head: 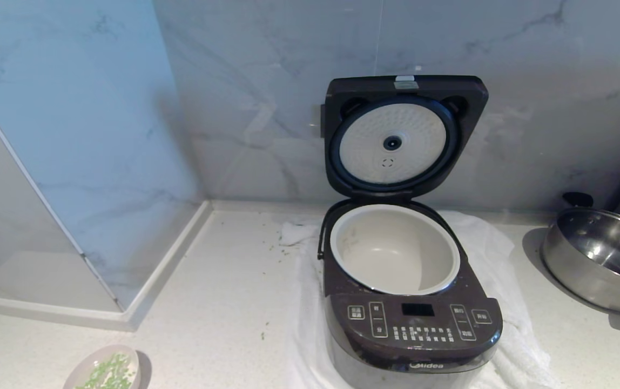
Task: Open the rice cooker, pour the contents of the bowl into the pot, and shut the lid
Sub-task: Pick up the bowl on the table
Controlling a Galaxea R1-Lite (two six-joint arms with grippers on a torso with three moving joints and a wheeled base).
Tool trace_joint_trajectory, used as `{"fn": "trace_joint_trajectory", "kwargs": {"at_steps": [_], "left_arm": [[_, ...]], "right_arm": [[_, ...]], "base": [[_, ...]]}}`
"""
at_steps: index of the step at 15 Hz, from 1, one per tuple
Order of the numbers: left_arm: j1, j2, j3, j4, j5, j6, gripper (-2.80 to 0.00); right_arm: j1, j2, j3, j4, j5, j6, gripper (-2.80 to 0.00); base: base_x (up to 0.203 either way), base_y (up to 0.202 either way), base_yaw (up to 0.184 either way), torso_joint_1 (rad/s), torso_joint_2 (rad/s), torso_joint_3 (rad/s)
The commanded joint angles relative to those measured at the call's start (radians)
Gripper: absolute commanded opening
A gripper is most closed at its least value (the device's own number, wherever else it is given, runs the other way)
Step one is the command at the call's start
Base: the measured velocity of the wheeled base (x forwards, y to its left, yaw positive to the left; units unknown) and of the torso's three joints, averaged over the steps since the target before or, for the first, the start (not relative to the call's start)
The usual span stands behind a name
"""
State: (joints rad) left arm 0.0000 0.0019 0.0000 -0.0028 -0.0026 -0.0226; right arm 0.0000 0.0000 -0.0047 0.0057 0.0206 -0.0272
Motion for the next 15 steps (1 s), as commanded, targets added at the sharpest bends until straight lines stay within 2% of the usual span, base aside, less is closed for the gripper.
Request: {"fn": "trace_joint_trajectory", "kwargs": {"at_steps": [1,10,15], "left_arm": [[0.000,0.001,0.002,0.001,0.000,0.000,-2.80],[0.000,0.001,0.002,0.000,0.000,0.000,-2.80],[0.000,0.001,0.002,0.000,0.000,0.000,-2.80]], "right_arm": [[0.000,0.000,0.000,0.000,0.001,0.000,-2.80],[0.000,0.002,0.000,0.000,0.001,0.000,-2.80],[0.000,0.001,0.000,0.000,0.001,0.000,-2.80]], "base": [[0.000,0.000,0.000,0.000,0.00,0.000],[-0.182,0.000,-0.001,0.000,0.00,0.002],[-0.019,0.000,0.000,-0.003,0.00,0.001]]}}
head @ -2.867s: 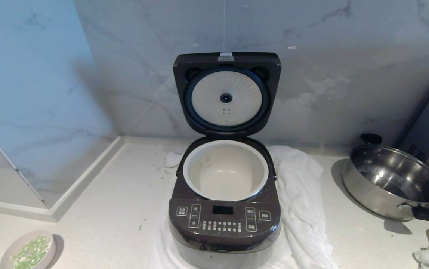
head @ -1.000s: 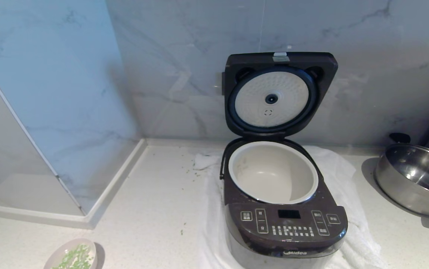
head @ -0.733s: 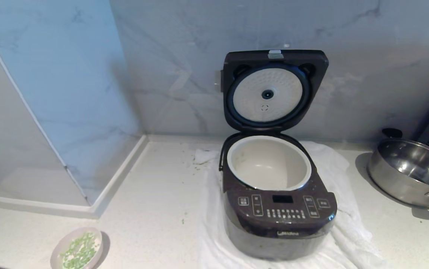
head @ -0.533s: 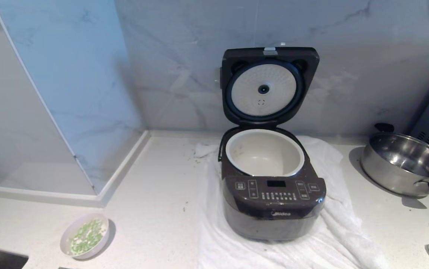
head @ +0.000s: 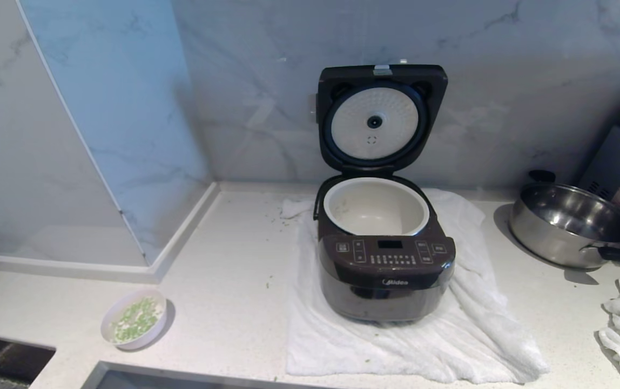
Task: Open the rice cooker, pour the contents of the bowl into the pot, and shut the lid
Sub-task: Pick up the bowl on the table
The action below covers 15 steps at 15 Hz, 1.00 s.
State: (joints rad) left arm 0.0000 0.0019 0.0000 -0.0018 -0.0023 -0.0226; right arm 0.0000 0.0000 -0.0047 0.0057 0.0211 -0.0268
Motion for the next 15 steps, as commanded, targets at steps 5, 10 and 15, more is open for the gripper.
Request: {"fn": "trace_joint_trajectory", "kwargs": {"at_steps": [5,10,15], "left_arm": [[0.000,0.001,0.002,-0.001,0.001,0.000,-2.80],[0.000,0.000,0.002,0.000,0.000,0.000,-2.80],[0.000,0.001,0.002,0.000,-0.001,0.000,-2.80]], "right_arm": [[0.000,0.000,0.000,0.002,-0.007,0.004,-2.80],[0.000,0.002,0.000,0.002,-0.021,0.019,-2.80],[0.000,0.002,0.000,0.002,-0.021,0.020,-2.80]], "base": [[0.000,-0.002,0.018,0.000,0.00,0.001],[-0.002,-0.007,0.171,0.003,0.00,0.005],[0.000,-0.011,0.174,0.002,0.01,0.000]]}}
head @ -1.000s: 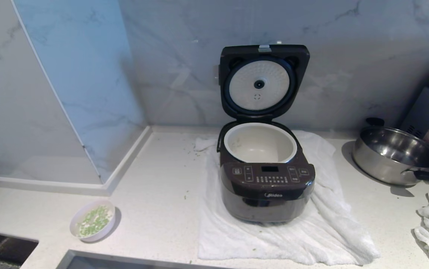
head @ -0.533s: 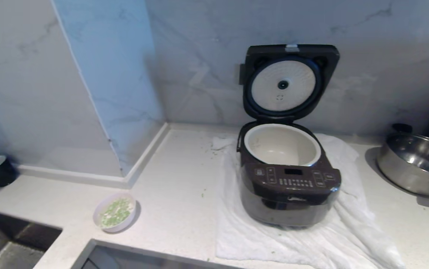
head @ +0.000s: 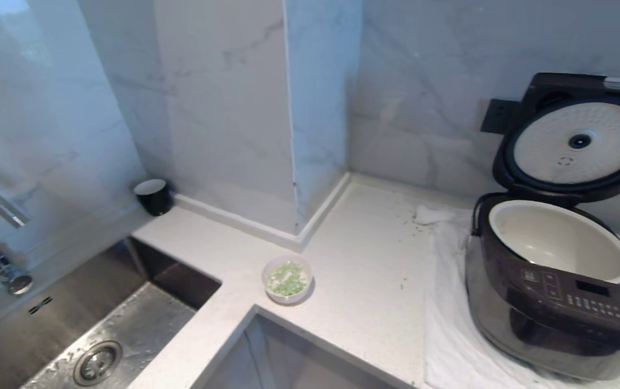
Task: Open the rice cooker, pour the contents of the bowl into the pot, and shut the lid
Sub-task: Pick up the bowl on the table
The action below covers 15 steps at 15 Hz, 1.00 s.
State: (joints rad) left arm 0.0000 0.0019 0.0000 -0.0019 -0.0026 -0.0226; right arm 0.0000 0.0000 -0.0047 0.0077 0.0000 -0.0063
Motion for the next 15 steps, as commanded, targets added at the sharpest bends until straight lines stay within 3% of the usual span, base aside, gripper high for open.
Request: {"fn": "trace_joint_trajectory", "kwargs": {"at_steps": [1,5,12,15], "left_arm": [[0.000,0.001,0.002,0.000,0.000,0.000,-2.80],[0.000,0.000,0.002,0.000,0.000,0.000,-2.80],[0.000,0.001,0.002,-0.001,0.001,0.000,-2.80],[-0.002,0.001,0.002,0.000,0.001,0.000,-2.80]], "right_arm": [[0.000,0.000,0.000,0.000,0.000,0.000,-2.80],[0.000,0.001,0.000,0.000,0.001,0.000,-2.80],[0.000,0.000,0.000,0.003,-0.003,-0.009,-2.80],[-0.001,0.108,-0.106,0.015,0.005,0.009,-2.80]], "base": [[-0.008,-0.012,0.180,0.004,0.00,0.005],[0.000,-0.003,0.113,0.001,0.00,0.003],[0.000,0.000,0.000,0.000,0.00,0.000],[0.000,0.000,0.000,0.000,0.00,0.000]]}}
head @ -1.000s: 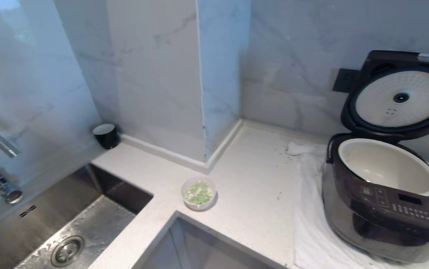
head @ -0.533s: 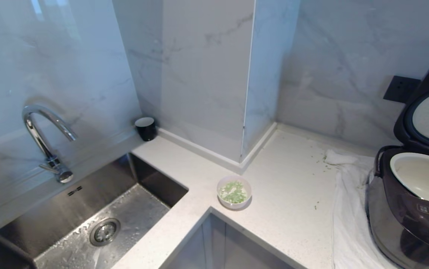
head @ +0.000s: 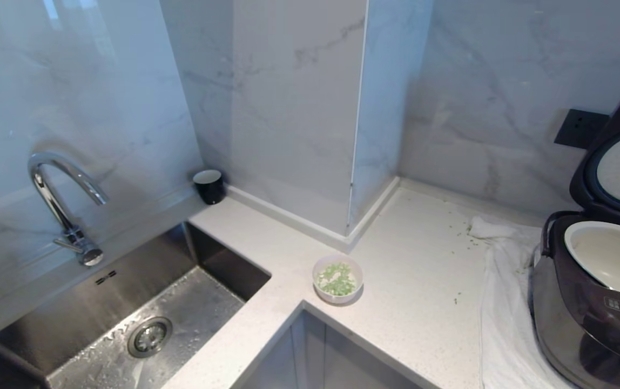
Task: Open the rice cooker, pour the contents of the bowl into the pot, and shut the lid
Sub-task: Pick up the bowl on the table
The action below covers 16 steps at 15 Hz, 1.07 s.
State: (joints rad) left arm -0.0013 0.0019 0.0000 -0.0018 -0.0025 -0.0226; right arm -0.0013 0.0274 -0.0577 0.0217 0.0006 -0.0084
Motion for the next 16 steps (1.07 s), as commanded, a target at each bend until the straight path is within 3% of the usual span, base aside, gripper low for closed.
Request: {"fn": "trace_joint_trajectory", "kwargs": {"at_steps": [1,5,7,11,14,16], "left_arm": [[0.000,0.001,0.002,-0.001,0.001,0.000,-2.80],[0.000,0.001,0.002,0.000,0.000,0.000,-2.80],[0.000,0.001,0.002,-0.001,-0.001,0.000,-2.80],[0.000,0.001,0.002,0.000,-0.001,0.000,-2.80],[0.000,0.001,0.002,0.000,0.000,0.000,-2.80],[0.000,0.001,0.002,0.000,-0.001,0.000,-2.80]], "right_arm": [[0.001,0.183,-0.116,0.000,0.023,0.044,-2.80],[0.021,0.683,-0.383,-0.016,0.187,0.152,-2.80],[0.114,0.950,-0.533,-0.021,0.249,0.219,-2.80],[0.394,1.378,-0.764,-0.027,0.206,0.360,-2.80],[0.484,1.630,-0.936,-0.007,0.172,0.446,-2.80],[0.513,1.759,-1.057,0.080,0.161,0.477,-2.80]], "base": [[0.000,0.000,0.000,0.000,0.00,0.000],[0.000,0.000,0.000,0.000,0.00,0.000],[0.000,0.000,0.000,0.000,0.00,0.000],[0.000,0.000,0.000,0.000,0.00,0.000],[0.000,0.000,0.000,0.000,0.00,0.000],[0.000,0.000,0.000,0.000,0.00,0.000]]}}
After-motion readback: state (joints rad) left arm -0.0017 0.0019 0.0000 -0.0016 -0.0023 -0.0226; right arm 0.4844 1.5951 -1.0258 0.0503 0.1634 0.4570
